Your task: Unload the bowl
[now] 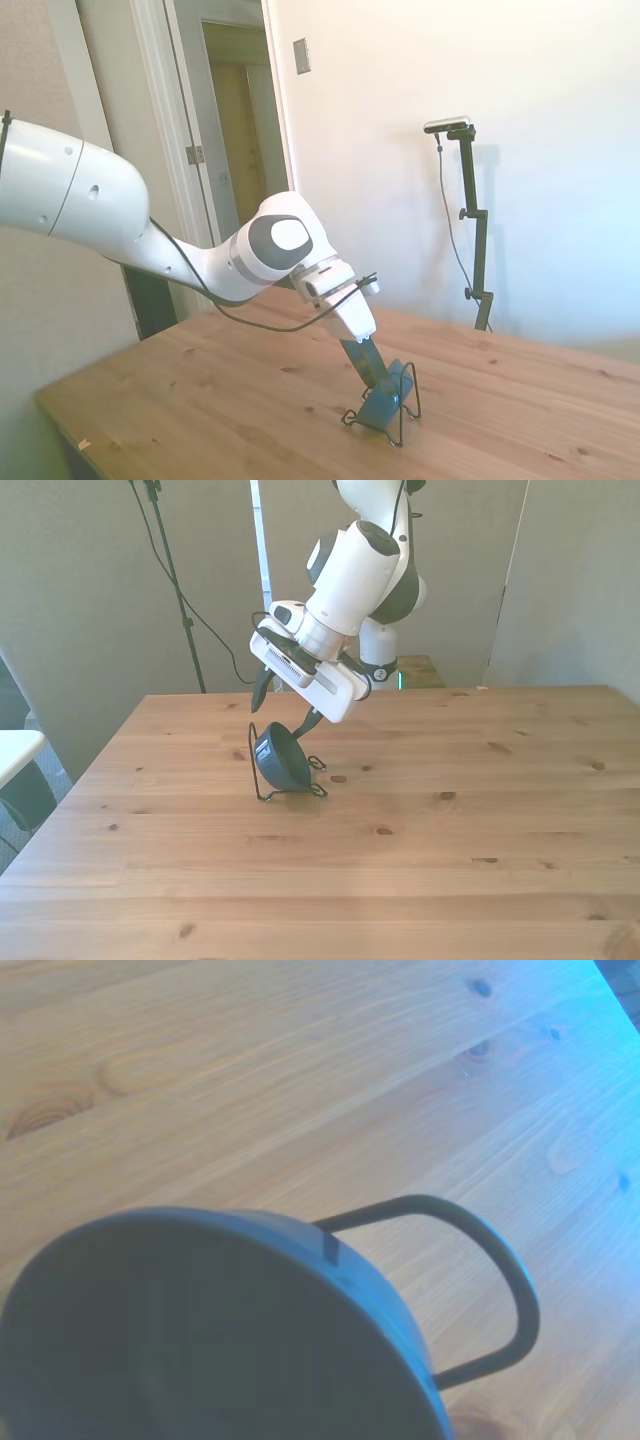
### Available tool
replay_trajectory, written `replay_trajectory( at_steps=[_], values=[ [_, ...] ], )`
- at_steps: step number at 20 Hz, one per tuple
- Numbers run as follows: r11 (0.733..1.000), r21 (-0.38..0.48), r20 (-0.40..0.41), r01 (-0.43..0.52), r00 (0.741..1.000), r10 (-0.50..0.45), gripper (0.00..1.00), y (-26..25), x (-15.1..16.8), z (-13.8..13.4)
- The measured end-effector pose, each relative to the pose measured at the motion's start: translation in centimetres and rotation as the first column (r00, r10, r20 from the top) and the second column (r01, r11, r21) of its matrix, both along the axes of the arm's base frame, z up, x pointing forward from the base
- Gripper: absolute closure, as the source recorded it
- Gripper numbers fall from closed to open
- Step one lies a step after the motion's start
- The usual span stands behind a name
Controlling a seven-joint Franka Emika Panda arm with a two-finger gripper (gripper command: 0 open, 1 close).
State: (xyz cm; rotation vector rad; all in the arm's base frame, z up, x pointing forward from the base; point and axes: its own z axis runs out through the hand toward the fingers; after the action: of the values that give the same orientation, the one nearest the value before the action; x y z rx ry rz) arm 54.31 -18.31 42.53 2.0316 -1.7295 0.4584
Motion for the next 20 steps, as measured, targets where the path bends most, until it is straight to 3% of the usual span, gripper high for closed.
replay_trajectory(
  at_steps=[20],
  values=[
    [0.999, -0.017, -0.028, 0.039, 0.999, -0.039, 1.00, -2.1, -0.5, -1.9]
  ],
)
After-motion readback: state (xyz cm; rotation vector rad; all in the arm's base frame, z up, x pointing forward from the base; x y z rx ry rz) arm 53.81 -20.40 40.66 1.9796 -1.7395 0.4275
